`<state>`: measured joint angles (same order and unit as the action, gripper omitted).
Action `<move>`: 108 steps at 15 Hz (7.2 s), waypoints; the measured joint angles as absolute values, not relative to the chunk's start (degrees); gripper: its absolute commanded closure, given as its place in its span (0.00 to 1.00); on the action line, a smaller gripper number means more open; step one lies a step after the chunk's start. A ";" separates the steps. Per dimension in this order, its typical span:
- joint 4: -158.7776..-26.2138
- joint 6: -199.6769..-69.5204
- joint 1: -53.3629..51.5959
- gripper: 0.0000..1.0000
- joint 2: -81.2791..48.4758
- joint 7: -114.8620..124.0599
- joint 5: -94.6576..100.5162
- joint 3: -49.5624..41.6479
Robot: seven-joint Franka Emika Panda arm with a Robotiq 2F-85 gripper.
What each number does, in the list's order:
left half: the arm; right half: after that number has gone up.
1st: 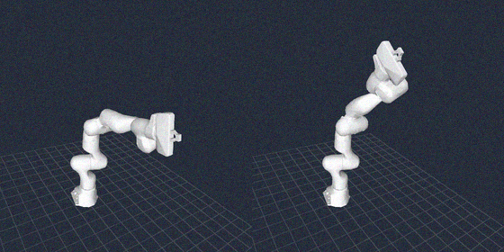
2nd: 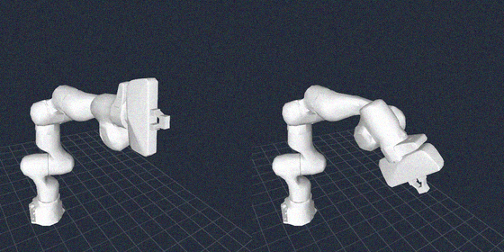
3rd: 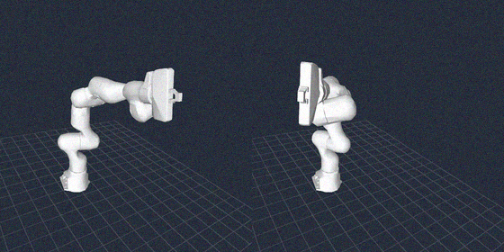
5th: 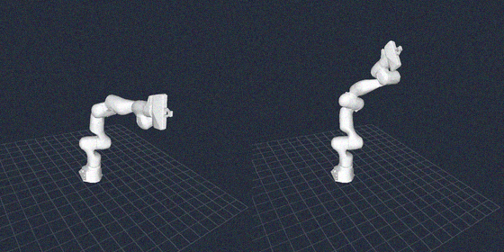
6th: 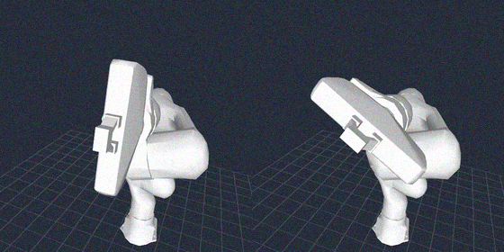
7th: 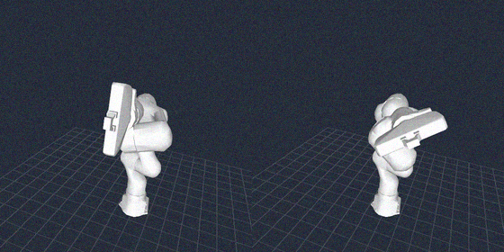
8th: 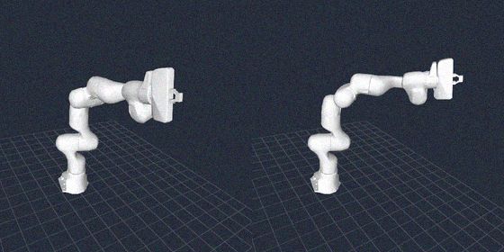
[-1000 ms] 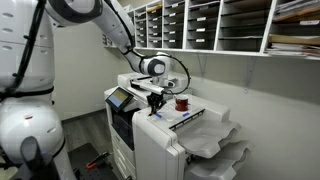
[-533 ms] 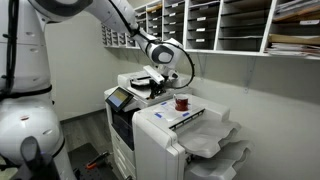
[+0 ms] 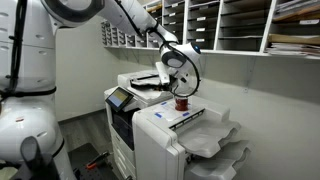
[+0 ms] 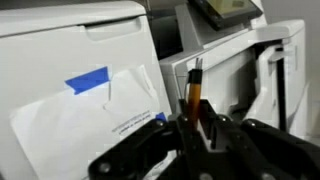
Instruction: Pick the marker and put it in the cup
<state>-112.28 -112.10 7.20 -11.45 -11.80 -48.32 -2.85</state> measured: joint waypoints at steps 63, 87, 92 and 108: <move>-81.49 -124.00 -10.79 0.37 -40.79 34.31 -5.09 -3.19; -82.38 -127.31 -13.72 0.96 -33.36 36.53 4.45 -6.10; -87.43 -134.14 -15.65 0.96 -29.55 48.65 16.65 -11.51; -93.89 -137.42 -17.19 0.38 -29.58 72.34 38.25 -13.51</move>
<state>-93.89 -137.42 -17.19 -29.58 72.34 38.25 -13.51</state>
